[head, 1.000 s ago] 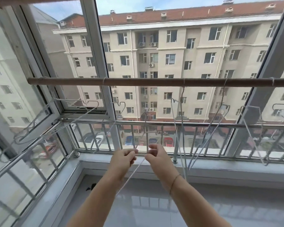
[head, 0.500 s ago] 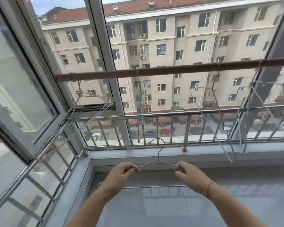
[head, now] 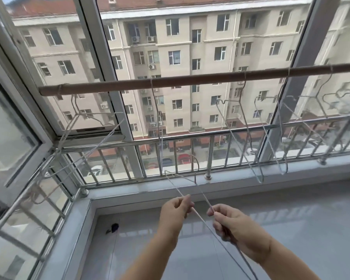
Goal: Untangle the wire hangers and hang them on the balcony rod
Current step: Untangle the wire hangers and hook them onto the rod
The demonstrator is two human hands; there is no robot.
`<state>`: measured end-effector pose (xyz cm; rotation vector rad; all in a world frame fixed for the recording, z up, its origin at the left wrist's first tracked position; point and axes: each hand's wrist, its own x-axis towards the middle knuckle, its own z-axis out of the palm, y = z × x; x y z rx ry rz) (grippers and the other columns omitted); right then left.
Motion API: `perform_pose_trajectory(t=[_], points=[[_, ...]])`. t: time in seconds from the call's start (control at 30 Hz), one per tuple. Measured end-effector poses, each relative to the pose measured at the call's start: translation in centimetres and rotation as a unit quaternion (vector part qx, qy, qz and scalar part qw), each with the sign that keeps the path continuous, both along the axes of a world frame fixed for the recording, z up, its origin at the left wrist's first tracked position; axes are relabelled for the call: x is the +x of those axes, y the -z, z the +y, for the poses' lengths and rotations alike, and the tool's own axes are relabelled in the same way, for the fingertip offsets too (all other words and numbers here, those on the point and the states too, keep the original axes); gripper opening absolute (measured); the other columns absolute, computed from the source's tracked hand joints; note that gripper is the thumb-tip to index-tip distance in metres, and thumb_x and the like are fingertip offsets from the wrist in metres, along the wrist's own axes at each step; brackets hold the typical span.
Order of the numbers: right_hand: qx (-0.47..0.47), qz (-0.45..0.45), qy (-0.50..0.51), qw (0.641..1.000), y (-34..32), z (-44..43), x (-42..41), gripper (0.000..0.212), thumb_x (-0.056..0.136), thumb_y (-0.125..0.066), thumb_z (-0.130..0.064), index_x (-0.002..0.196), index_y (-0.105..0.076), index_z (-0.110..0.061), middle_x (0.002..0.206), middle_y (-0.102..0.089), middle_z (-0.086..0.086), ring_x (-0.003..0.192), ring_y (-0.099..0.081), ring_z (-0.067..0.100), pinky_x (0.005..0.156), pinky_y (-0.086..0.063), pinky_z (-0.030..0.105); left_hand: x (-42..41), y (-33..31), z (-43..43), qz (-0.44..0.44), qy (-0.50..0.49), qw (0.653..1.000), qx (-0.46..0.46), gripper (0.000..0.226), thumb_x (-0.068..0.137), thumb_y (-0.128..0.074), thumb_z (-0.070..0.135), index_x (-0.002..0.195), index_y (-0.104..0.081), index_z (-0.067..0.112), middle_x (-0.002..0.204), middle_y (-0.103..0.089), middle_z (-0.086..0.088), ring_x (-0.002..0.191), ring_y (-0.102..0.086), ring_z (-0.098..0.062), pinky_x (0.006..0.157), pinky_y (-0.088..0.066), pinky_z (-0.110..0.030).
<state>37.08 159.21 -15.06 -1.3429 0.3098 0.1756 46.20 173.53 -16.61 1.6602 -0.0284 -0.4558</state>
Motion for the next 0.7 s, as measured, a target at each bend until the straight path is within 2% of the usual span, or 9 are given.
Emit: perform_pose_trajectory(t=[0.1, 0.2, 0.3, 0.43, 0.57, 0.7], points=[[-0.007, -0.042, 0.049, 0.998, -0.7, 0.1, 0.7, 0.014, 0.096, -0.039, -0.005, 0.093, -0.052, -0.006, 0.052, -0.045, -0.002, 0.045, -0.035, 0.009, 0.041, -0.024, 0.015, -1.2, -2.0, -2.5, 0.036, 0.072, 0.993, -0.086, 0.020, 0.088, -0.062, 0.024, 0.078, -0.070, 0.010, 0.072, -0.066, -0.006, 0.072, -0.058, -0.017, 0.074, -0.047, -0.028], [-0.011, -0.085, 0.080, 0.993, -1.9, 0.1, 1.4, 0.016, 0.097, -0.039, -0.006, 0.090, -0.053, -0.006, 0.052, -0.043, -0.001, 0.044, -0.033, 0.009, 0.041, -0.025, 0.017, -1.4, -4.6, -4.4, 0.028, 0.061, 0.988, -0.137, 0.006, 0.086, -0.064, 0.010, 0.085, -0.070, 0.007, 0.071, -0.065, -0.003, 0.068, -0.057, -0.015, 0.070, -0.048, -0.023], [0.013, -0.128, 0.112, 0.985, -4.3, -0.1, 2.3, 0.017, 0.097, -0.039, -0.008, 0.088, -0.054, -0.006, 0.052, -0.043, 0.000, 0.045, -0.035, 0.009, 0.045, -0.026, 0.020, -0.9, -7.3, -5.5, 0.004, 0.050, 0.984, -0.170, 0.009, 0.084, -0.064, 0.005, 0.089, -0.071, 0.008, 0.075, -0.069, -0.005, 0.064, -0.061, -0.013, 0.066, -0.051, -0.024], [0.042, -0.179, 0.137, 0.973, -8.2, -0.7, 3.8, 0.019, 0.097, -0.040, -0.007, 0.089, -0.057, -0.009, 0.056, -0.044, 0.003, 0.047, -0.038, 0.009, 0.049, -0.029, 0.021, 0.4, -11.2, -6.9, -0.049, 0.057, 0.980, -0.185, 0.009, 0.086, -0.062, 0.006, 0.091, -0.070, 0.008, 0.073, -0.068, -0.006, 0.054, -0.059, -0.014, 0.058, -0.049, -0.032], [0.017, -0.221, 0.150, 0.963, -11.1, -1.3, 6.0, 0.019, 0.097, -0.040, -0.005, 0.090, -0.057, -0.007, 0.051, -0.043, 0.002, 0.039, -0.038, 0.008, 0.041, -0.028, 0.019, 2.2, -14.2, -8.0, -0.077, 0.047, 0.977, -0.191, 0.009, 0.088, -0.061, 0.008, 0.093, -0.067, 0.004, 0.073, -0.063, -0.013, 0.044, -0.050, -0.018, 0.044, -0.045, -0.028], [0.030, -0.241, 0.155, 0.958, -12.7, -1.7, 7.9, 0.018, 0.097, -0.042, -0.007, 0.094, -0.059, -0.007, 0.051, -0.043, 0.001, 0.041, -0.039, 0.006, 0.041, -0.030, 0.018, 3.7, -16.1, -8.8, -0.088, 0.029, 0.975, -0.200, 0.012, 0.088, -0.060, 0.007, 0.097, -0.067, 0.003, 0.064, -0.061, -0.008, 0.035, -0.045, -0.015, 0.037, -0.040, -0.024]])
